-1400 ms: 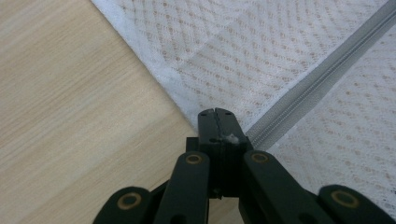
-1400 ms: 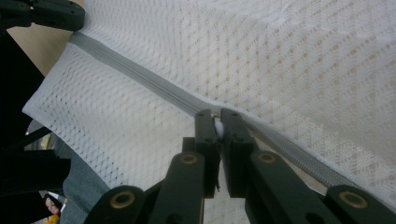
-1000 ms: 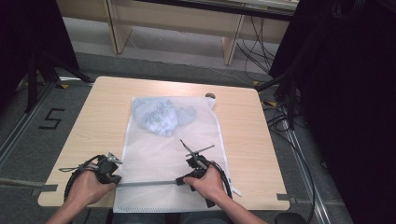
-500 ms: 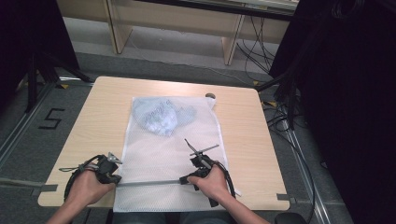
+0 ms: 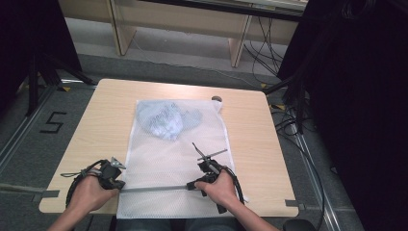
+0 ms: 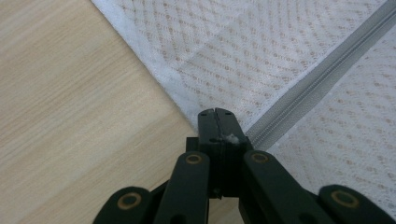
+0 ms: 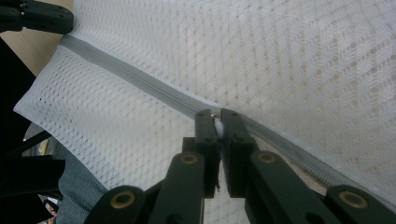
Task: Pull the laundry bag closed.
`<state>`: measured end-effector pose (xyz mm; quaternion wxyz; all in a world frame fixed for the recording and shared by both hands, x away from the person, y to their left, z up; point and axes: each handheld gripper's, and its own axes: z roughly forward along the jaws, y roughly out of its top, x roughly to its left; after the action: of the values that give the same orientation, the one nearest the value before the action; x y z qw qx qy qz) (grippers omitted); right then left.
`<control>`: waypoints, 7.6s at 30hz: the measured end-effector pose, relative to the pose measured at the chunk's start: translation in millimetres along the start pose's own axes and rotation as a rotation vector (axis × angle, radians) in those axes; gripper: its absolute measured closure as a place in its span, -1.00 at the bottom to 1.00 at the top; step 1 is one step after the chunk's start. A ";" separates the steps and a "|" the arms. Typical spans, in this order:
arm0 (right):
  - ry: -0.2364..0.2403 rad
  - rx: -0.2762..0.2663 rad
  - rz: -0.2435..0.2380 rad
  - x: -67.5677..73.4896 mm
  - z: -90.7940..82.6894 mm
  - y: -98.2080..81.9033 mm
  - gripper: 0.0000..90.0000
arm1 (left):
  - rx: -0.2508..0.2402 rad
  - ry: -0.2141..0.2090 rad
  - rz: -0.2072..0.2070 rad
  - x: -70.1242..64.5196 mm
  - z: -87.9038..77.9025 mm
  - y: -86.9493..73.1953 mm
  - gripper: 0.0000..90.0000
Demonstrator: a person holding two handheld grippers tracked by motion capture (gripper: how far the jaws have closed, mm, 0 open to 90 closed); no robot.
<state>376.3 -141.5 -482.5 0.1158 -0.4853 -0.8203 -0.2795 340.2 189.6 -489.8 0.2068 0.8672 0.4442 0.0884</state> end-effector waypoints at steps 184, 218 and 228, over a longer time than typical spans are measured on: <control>-0.057 -0.011 0.191 -56.3 -53.6 -23.5 0.93 | 0.013 -0.009 0.014 2.2 -0.9 -0.9 1.00; -0.043 -0.043 0.191 -69.1 -63.9 -28.7 0.93 | 0.009 0.000 0.016 1.8 -1.3 -1.0 1.00; -0.074 -0.046 0.194 -74.0 -68.4 -31.3 0.93 | 0.013 -0.006 0.016 2.1 -1.2 -0.9 1.00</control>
<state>380.9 -246.4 -471.6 0.1009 -0.5751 -0.7665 -0.2675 340.4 192.1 -489.1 0.2020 0.8722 0.4373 0.0845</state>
